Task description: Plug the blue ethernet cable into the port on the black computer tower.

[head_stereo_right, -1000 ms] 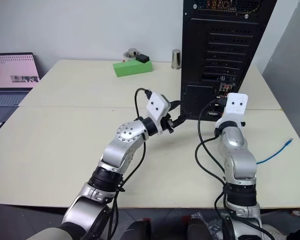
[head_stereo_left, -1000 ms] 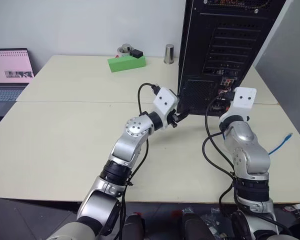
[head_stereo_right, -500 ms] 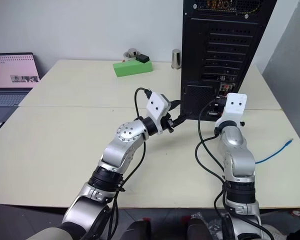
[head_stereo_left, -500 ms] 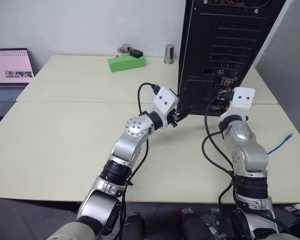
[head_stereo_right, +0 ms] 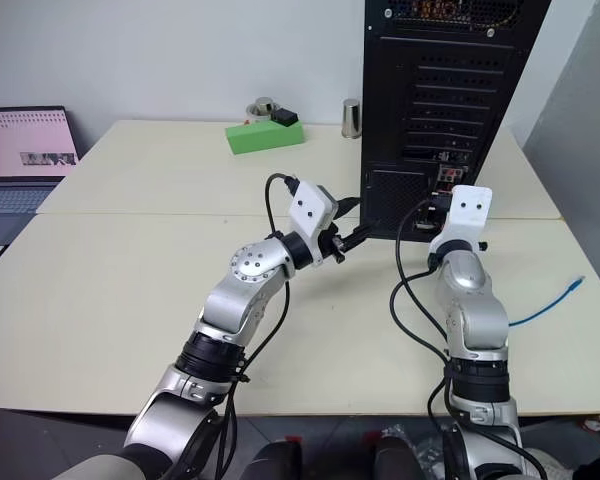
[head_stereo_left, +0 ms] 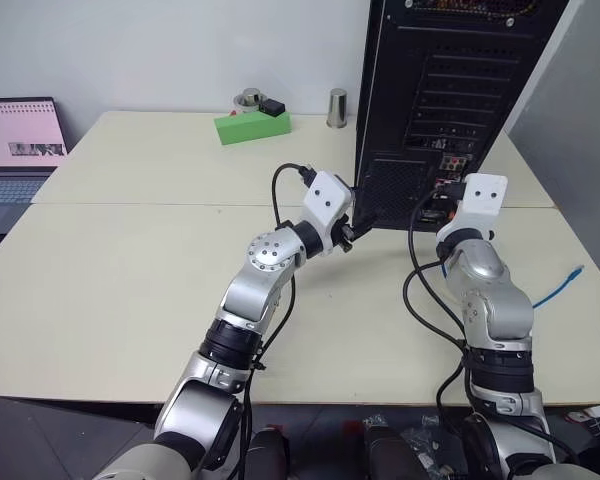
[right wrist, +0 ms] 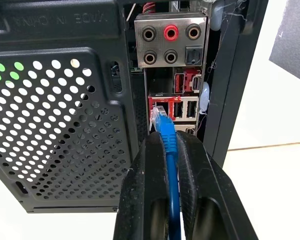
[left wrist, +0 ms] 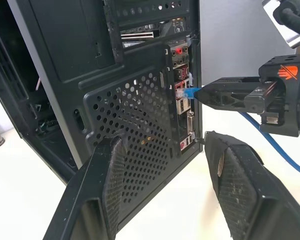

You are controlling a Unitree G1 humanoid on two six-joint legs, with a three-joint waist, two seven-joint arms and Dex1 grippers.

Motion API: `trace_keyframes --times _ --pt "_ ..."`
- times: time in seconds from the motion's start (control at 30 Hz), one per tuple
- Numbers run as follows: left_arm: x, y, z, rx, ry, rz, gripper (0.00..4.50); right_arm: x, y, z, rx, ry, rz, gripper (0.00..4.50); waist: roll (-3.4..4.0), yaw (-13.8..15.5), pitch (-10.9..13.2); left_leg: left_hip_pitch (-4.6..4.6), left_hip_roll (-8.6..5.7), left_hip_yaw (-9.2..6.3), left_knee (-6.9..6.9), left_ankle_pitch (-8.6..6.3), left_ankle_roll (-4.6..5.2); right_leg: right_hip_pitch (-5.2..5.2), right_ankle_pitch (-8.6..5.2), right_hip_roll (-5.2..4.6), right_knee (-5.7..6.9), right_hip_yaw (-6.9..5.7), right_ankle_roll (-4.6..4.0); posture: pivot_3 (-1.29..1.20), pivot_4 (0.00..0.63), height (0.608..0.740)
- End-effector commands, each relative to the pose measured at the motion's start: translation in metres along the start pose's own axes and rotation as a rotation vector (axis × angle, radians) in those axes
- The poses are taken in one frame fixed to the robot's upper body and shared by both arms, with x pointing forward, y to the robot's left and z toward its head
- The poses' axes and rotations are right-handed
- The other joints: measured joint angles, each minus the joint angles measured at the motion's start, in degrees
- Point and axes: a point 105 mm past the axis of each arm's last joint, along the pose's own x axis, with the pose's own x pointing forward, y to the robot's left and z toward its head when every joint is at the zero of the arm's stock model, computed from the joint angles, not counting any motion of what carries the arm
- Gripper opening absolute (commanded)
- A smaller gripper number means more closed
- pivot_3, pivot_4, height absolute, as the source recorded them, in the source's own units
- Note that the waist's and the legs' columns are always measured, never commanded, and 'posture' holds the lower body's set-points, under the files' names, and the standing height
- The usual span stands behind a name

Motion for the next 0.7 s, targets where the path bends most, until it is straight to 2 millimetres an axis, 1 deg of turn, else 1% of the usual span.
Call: trace_keyframes --times 0.03,0.33,0.7 --pt "0.0024 0.0014 0.0168 0.03 -0.056 0.001 2.63 0.0023 -0.006 0.0251 -0.004 -0.089 -0.035 0.0 0.0 0.0 0.0 0.0 0.0 0.0 0.0 0.0 0.0 0.0 0.0 0.0 0.0 0.0 0.0 0.0 0.15 0.74" --pt "0.0023 -0.0001 0.0161 0.03 -0.056 -0.007 2.63 0.0003 -0.0077 0.0287 0.0 -0.107 -0.049 0.0 0.0 0.0 0.0 0.0 0.0 0.0 0.0 0.0 0.0 0.0 0.0 0.0 0.0 0.0 0.0 0.0 0.15 0.74" --pt "0.0015 -0.0024 0.016 0.033 -0.056 -0.018 2.63 -0.0019 -0.007 0.0286 -0.003 -0.111 -0.048 0.0 0.0 0.0 0.0 0.0 0.0 0.0 0.0 0.0 0.0 0.0 0.0 0.0 0.0 0.0 0.0 0.0 0.15 0.74"
